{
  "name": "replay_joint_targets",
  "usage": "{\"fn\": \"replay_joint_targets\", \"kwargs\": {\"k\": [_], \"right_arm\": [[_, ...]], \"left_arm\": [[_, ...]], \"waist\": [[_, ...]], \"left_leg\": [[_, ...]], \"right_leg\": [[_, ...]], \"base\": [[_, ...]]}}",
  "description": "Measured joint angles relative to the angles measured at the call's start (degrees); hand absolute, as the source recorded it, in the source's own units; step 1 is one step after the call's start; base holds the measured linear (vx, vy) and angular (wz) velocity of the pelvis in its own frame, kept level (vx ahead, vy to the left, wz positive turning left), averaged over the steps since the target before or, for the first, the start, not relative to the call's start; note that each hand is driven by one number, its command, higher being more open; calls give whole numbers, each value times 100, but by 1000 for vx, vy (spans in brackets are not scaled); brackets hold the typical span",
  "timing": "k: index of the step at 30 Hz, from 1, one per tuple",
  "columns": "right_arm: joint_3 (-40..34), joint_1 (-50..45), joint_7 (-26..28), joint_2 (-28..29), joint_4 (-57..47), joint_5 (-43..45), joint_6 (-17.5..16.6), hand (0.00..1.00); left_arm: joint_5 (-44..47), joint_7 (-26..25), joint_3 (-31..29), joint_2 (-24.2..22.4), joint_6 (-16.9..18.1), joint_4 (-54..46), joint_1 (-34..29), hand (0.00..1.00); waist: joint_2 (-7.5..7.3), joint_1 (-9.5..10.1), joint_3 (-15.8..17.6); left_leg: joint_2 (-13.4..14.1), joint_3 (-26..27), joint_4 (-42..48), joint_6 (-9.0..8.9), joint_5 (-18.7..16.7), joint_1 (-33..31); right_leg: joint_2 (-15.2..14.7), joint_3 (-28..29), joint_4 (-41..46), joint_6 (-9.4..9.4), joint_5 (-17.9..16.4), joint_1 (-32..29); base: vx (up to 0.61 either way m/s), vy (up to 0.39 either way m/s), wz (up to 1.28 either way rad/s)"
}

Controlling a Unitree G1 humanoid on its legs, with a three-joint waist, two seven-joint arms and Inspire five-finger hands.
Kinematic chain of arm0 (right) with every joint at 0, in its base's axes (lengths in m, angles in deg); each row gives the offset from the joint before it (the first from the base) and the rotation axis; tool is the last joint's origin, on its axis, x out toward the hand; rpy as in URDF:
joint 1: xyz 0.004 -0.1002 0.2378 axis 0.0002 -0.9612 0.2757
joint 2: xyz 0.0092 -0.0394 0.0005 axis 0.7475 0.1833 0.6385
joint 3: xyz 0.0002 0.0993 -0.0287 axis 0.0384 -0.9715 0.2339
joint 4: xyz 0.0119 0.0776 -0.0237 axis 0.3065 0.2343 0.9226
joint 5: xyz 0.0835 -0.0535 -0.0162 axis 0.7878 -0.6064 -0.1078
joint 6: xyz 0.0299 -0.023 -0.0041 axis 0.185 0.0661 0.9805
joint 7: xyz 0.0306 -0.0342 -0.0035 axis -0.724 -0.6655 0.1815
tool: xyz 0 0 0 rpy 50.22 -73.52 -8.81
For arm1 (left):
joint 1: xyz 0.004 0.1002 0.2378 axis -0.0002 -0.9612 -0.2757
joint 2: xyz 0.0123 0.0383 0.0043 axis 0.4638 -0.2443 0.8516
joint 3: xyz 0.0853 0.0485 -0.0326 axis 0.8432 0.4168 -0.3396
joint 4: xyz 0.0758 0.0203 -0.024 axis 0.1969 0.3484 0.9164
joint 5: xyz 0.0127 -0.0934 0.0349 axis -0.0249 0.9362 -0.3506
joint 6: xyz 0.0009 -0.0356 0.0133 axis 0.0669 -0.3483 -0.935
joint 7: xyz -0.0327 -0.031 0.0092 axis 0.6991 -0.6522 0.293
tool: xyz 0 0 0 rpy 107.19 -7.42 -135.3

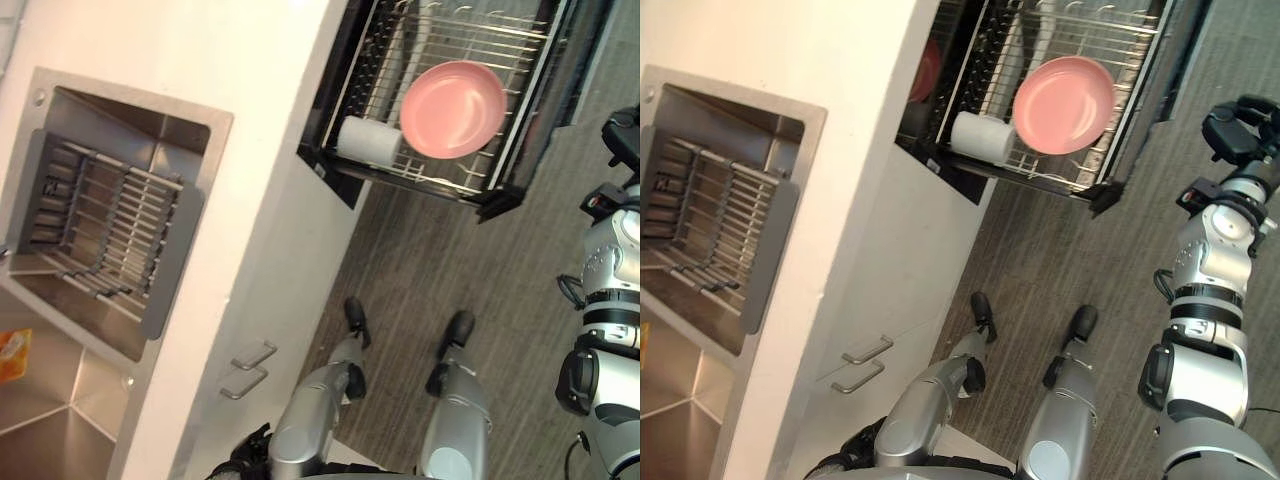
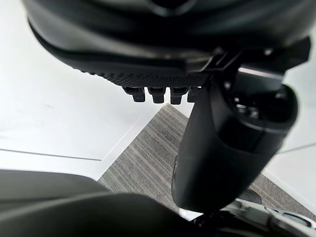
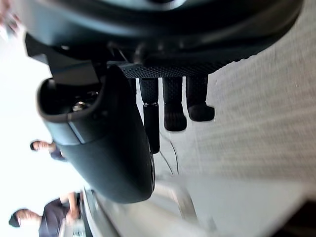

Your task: Walk over to the sink, pick up the cup, carry it to the dishwasher, place the cup inside the dishwasher, then close the dishwasher door

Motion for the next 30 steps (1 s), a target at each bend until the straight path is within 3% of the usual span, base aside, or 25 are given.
{"fn": "replay_joint_targets", "kwargs": {"k": [6, 14, 23, 24, 30], "right_arm": [[190, 463, -48, -301, 677, -165, 155, 0], [573, 680, 160, -451, 1116, -265, 348, 0], [1719, 1333, 756, -379, 1769, -1385, 798, 0], [1844, 1378, 854, -358, 1790, -1521, 798, 100], [2368, 1790, 1202, -312, 2027, -2261, 797, 100]], "left_arm": [[101, 13, 245, 26, -44, 43, 34, 100], [291, 186, 351, -104, -132, 149, -5, 100], [324, 450, 58, -221, -331, 31, -238, 100], [321, 497, 35, -234, -358, -7, -263, 100], [321, 679, -173, -293, -410, -22, -284, 100]], "waist": [[102, 41, -74], [424, 49, -319], [452, 93, -341], [452, 118, -341], [444, 233, -336]], "left_leg": [[-313, -206, 1, 51, 39, -61], [-668, -817, 2, 70, 62, 151], [-843, -1527, 3, 114, 101, 706], [-841, -1600, 3, 114, 101, 760], [-804, -1821, 4, 112, 101, 924]], "right_leg": [[-418, -61, 441, 114, -182, -135], [-1005, -544, 1177, 213, -724, 171], [-1429, -1310, 1844, 321, -1439, 1052], [-1437, -1392, 1870, 324, -1500, 1149], [-1388, -1776, 1818, 309, -1647, 1596]], "base": [[37, 36, 27], [18, -2, 42], [-9, -76, 44], [5, -148, 29], [19, -127, 20]]}}
